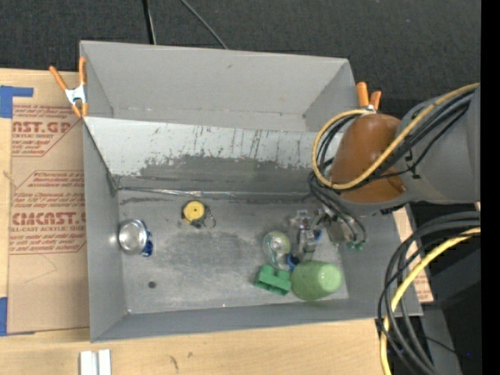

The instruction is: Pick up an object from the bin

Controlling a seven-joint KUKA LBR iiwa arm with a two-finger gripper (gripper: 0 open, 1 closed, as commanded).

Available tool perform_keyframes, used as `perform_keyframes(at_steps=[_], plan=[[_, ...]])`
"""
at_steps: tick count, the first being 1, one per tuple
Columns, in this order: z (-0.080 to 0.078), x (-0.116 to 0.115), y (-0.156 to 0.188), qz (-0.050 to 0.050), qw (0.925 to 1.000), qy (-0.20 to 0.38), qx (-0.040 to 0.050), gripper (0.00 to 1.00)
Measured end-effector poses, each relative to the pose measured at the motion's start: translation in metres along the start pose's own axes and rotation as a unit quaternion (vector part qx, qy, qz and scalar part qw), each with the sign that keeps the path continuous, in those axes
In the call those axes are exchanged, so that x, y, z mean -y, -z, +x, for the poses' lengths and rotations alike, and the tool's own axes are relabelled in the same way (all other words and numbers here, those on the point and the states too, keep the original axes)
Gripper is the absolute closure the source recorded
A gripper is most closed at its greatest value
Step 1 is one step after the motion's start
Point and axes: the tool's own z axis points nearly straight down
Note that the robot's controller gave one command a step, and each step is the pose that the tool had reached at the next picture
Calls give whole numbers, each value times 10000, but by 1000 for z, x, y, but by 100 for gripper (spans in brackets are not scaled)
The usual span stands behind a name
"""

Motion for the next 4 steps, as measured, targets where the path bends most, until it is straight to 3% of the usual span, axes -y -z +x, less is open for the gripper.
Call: perform_keyframes(at_steps=[1, 2, 3, 4], plan=[[0, 0, 0, -1, 10000, 2, 5, 0], [19, 31, -2, -26, 9953, 966, -29, 0], [-12, 52, -1, -39, 9124, 4092, -24, 0], [-12, 51, -1, -48, 9121, 4099, -4, 100]])
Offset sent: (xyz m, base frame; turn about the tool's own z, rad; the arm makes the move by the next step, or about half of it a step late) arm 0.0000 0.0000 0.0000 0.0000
